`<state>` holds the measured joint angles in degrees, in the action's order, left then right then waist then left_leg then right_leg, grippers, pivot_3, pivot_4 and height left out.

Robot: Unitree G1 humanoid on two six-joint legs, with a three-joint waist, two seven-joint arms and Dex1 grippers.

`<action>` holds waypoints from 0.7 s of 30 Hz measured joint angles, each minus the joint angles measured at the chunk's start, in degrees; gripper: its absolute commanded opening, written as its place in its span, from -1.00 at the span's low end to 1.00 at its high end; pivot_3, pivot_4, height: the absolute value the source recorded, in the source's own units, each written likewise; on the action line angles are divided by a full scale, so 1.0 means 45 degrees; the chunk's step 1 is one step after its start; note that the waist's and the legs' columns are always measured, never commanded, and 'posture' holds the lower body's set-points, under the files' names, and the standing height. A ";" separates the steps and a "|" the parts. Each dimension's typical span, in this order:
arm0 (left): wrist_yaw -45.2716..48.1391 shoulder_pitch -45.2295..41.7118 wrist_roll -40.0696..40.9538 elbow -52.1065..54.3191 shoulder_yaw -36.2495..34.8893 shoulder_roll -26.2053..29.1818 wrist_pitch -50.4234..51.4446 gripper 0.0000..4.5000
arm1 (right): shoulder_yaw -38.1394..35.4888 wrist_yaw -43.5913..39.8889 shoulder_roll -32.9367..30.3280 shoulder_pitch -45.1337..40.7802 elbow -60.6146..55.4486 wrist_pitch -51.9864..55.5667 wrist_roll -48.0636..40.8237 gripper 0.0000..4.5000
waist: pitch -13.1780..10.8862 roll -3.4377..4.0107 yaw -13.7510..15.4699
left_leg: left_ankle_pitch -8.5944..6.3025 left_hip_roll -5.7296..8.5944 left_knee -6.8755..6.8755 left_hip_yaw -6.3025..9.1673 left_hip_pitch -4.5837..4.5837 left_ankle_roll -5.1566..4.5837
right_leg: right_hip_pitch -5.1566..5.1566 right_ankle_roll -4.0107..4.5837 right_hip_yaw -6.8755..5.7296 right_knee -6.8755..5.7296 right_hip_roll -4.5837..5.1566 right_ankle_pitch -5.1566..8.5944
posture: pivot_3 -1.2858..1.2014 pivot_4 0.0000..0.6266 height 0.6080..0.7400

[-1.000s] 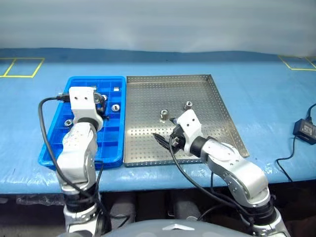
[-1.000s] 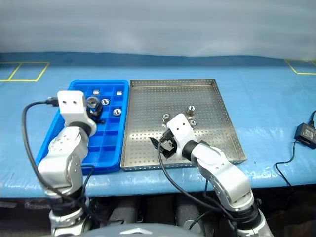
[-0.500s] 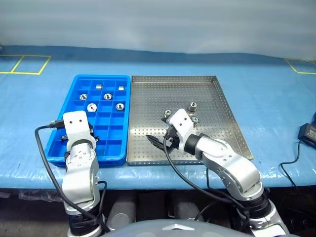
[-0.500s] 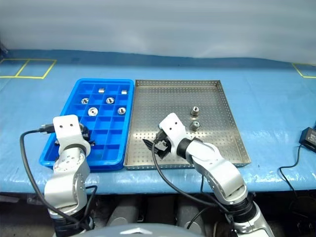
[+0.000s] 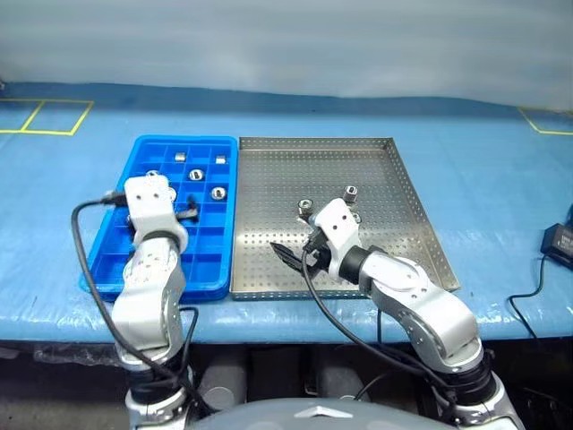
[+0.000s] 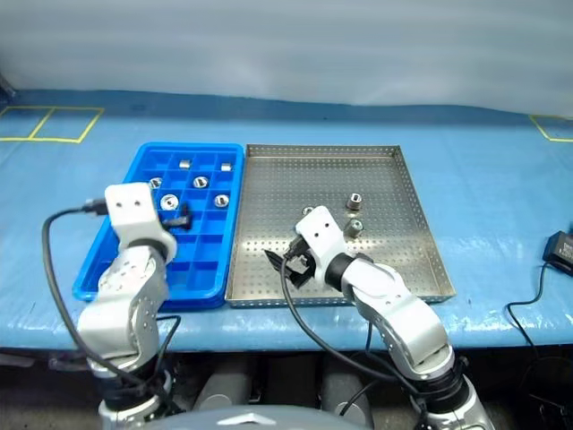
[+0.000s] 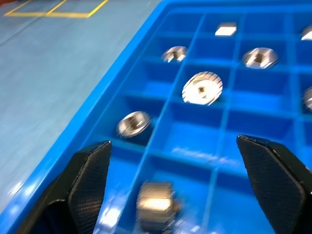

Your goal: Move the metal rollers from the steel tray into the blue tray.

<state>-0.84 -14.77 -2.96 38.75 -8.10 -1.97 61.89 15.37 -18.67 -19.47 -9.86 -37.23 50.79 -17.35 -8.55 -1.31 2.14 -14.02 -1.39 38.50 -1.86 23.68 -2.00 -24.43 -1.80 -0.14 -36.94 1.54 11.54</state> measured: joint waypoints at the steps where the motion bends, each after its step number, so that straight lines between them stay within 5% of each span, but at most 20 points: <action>1: 0.0486 -0.0168 0.0425 -0.0214 -0.0028 0.0102 0.0011 0.99 | -0.0039 0.0045 -0.0003 0.0033 -0.0022 0.0029 0.0002 1.00 | 0.0001 0.0003 -0.0052 | -0.0002 0.0000 0.0000 -0.0005 -0.0002 -0.0003 | -0.0002 0.0000 0.0004 0.0000 -0.0002 0.0000 | 0.07 -0.52 1.00; 8: 0.4108 -0.1904 0.2943 -0.3121 0.1035 0.2016 0.0273 0.99 | -0.0693 0.0550 -0.0091 0.0856 -0.0490 0.0226 0.0087 1.00 | -0.0001 0.0005 -0.0243 | -0.0003 -0.0006 0.0010 -0.0002 0.0000 -0.0004 | -0.0003 0.0002 0.0000 -0.0008 -0.0020 0.0004 | 0.02 -0.52 1.00; 21: 0.5273 -0.5415 0.2423 -1.1747 0.3511 0.1329 -0.4448 0.99 | -0.1087 0.1421 0.0256 0.1668 -0.0994 0.0247 0.0319 1.00 | -0.0002 0.0005 -0.0686 | -0.0016 0.0005 0.0024 -0.0034 0.0005 -0.0026 | -0.0009 -0.0018 0.0034 0.0003 -0.0016 -0.0008 | -0.05 -0.52 1.00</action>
<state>22.88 -39.14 7.94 -14.12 7.70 4.01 41.87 10.47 -12.27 -18.32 -2.36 -41.70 51.90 -15.91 -8.55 -1.29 -0.94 -14.09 -1.37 38.61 -2.01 23.71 -2.12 -24.47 -1.88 0.01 -36.93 1.46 11.51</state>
